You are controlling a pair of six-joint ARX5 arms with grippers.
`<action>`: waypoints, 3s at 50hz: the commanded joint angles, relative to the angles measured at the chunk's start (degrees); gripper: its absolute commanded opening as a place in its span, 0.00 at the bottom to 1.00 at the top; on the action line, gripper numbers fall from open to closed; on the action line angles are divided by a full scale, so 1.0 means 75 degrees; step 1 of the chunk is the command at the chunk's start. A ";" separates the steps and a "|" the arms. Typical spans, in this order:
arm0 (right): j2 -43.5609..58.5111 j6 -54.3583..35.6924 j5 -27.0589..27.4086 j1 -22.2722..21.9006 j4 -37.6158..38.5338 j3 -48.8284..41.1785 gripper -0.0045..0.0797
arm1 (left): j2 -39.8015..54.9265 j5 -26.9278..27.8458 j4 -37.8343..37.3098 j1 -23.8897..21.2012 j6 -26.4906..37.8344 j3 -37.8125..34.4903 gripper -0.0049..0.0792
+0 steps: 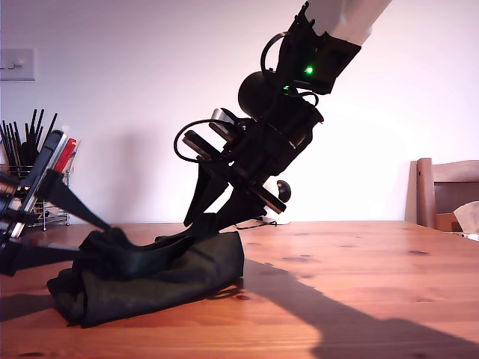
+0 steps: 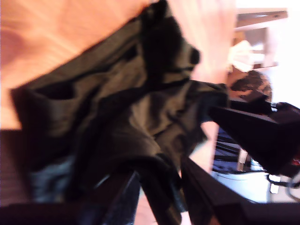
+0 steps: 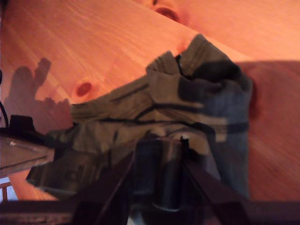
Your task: Fold the underwear in front of you. After folding it, place it to the left side.
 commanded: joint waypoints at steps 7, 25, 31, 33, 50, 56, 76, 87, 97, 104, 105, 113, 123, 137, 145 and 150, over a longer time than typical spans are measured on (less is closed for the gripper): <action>0.0090 0.0061 -0.0064 0.0073 0.0064 0.0376 0.35 | 0.0073 0.0347 0.0146 0.0076 -0.0152 -0.0058 0.34; 0.0090 0.0058 -0.0192 0.0079 0.0017 0.0685 0.35 | 0.0058 0.0833 0.0152 0.0863 0.0061 -0.0058 0.34; 0.0090 0.0055 -0.0210 0.0085 -0.0023 0.0685 0.35 | 0.0058 0.0854 0.0096 0.1055 0.0187 -0.0058 0.34; 0.0090 0.0055 -0.0224 0.0085 -0.0067 0.0685 0.36 | 0.0058 0.0860 0.0093 0.1087 0.0192 -0.0058 0.35; 0.0090 0.0289 0.0029 0.0064 0.0187 0.0857 0.44 | 0.0061 0.0845 0.0079 0.1093 0.0443 -0.0058 0.39; 0.0090 0.0280 0.0032 0.0052 0.0178 0.1075 0.44 | 0.0061 0.0883 0.0134 0.1107 0.0580 -0.0055 0.38; 0.0090 -0.0058 -0.0009 -0.0073 -0.0472 0.1233 0.44 | 0.0061 0.0970 0.0119 0.1550 0.1702 -0.0003 0.38; 0.0090 -0.0213 -0.0006 -0.0093 -0.0801 0.1236 0.44 | 0.0061 0.0968 0.0122 0.1929 0.2110 0.0009 0.37; 0.0090 -0.0332 -0.0006 -0.0102 -0.0866 0.1236 0.43 | -0.0230 0.1445 0.0851 0.1271 0.3077 0.0134 0.18; 0.0090 -0.0510 -0.0003 -0.0172 -0.1131 0.1236 0.23 | -0.0679 0.1533 0.1206 0.0571 0.3418 0.0423 0.03; 0.0090 -0.0516 -0.0003 -0.0187 -0.1157 0.1236 0.17 | -0.0717 0.1553 0.1169 0.0469 0.3477 0.0472 0.03; 0.0090 -0.0647 0.0009 -0.0361 -0.1352 0.1236 0.04 | -0.0723 0.1463 0.0606 -0.0291 0.4025 0.0726 0.03; 0.0085 -0.0676 -0.0038 -0.0679 -0.1431 0.1236 0.04 | -0.0723 0.0723 -0.0883 -0.0918 0.5919 0.0970 0.03; 0.0082 -0.0819 -0.0393 -0.0845 -0.1425 0.1236 0.04 | -0.0720 -0.1276 -0.3666 -0.1399 0.9396 0.1722 0.03; 0.0082 -0.0839 -0.0458 -0.0842 -0.1402 0.1236 0.04 | -0.0705 -0.1722 -0.4164 -0.1437 1.0276 0.1909 0.03; 0.0082 -0.0836 -0.0458 -0.0842 -0.1358 0.1236 0.04 | -0.0650 -0.1789 -0.4176 -0.1431 1.0398 0.1912 0.03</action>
